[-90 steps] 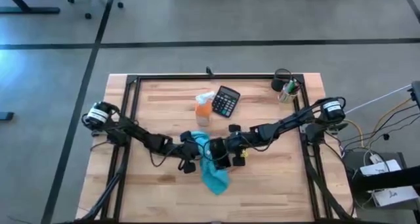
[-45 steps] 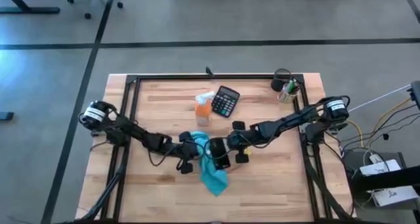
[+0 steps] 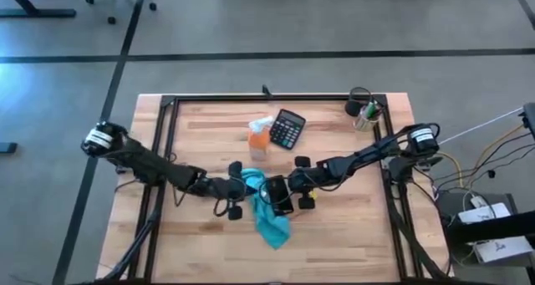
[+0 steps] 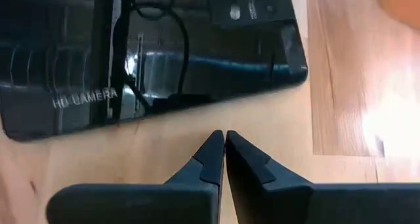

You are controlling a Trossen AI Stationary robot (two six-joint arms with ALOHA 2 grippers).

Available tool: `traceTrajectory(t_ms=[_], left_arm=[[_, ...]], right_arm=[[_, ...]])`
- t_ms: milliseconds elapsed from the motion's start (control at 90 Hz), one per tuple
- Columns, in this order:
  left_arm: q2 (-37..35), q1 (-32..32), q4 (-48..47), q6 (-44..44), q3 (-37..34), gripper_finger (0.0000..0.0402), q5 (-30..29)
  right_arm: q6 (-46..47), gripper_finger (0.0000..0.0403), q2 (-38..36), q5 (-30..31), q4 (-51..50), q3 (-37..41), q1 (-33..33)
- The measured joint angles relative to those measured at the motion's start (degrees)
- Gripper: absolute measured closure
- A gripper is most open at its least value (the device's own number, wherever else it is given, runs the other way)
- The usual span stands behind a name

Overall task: Apply microfiber cloth
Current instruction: Wipe the front and back of the black cellphone with the blue microfiber cloth

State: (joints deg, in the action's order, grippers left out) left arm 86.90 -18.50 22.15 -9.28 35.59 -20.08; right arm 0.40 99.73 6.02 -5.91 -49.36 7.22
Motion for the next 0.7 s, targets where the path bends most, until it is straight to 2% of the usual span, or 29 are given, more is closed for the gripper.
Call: traceTrajectory(t_ms=[89, 200, 333, 456, 700], left_arm=[[4.91, 0.45, 7.07, 0.00, 0.22, 0.0402, 1.27], [8.87, 0.54, 5.95, -1.53, 0.04, 0.0401, 3.87], [10.11, 0.54, 2.71, -5.17, 0.07, 0.0402, 7.76], [12.28, 0.54, 0.69, -8.22, -0.06, 0.0401, 8.04], [20.77, 0.63, 6.64, -11.39, 0.46, 0.0401, 7.60]], right_arm=[[0.02, 0.0403, 0.06, -0.02, 0.28, 0.00, 0.02], [0.02, 0.0403, 0.05, -0.07, 0.20, 0.04, 0.02], [-0.36, 0.0403, 0.06, -0.26, 0.19, 0.09, 0.02], [-1.11, 0.0403, 0.04, -0.55, 0.30, 0.11, 0.02], [-0.93, 0.0403, 1.64, -3.24, 2.57, 0.15, 0.40]])
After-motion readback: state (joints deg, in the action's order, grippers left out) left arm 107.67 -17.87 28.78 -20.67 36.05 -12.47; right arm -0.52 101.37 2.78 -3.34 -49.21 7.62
